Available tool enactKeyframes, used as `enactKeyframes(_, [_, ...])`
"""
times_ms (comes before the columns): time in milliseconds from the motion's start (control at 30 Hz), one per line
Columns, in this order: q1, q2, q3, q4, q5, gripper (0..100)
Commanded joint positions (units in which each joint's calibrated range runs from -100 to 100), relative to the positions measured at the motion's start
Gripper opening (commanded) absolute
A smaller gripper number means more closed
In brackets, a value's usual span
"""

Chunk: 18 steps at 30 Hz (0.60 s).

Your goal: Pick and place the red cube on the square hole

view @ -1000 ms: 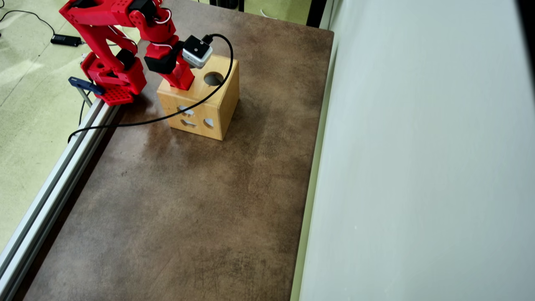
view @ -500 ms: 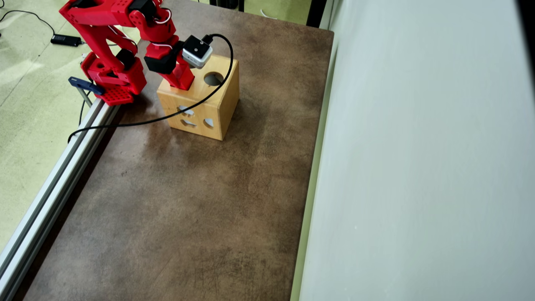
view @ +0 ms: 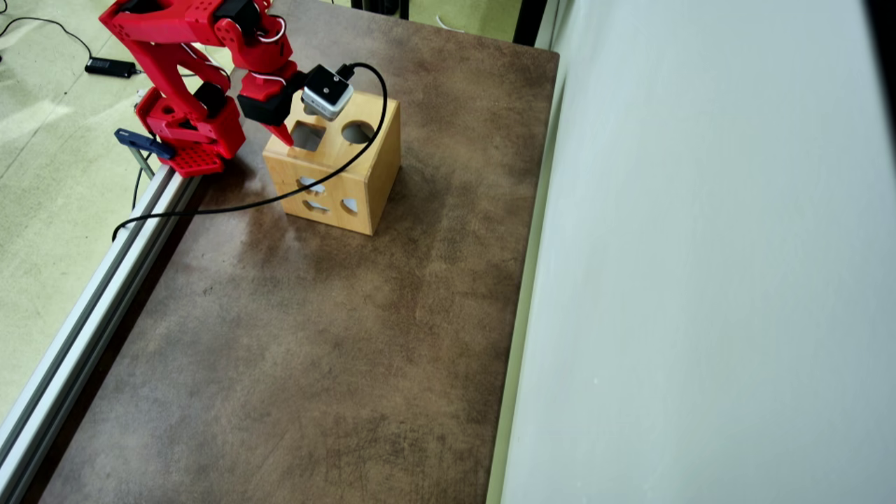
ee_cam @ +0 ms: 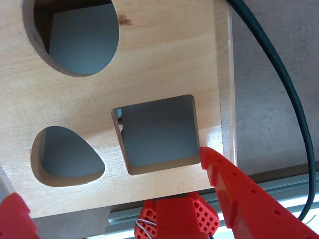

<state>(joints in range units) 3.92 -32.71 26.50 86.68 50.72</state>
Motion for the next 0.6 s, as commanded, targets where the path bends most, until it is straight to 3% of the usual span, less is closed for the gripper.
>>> enactKeyframes(0, [0.1,-3.7,-1.3,-0.6,0.0,51])
enactKeyframes(567, [0.2,-4.6,-1.4,-0.5,-0.1,51])
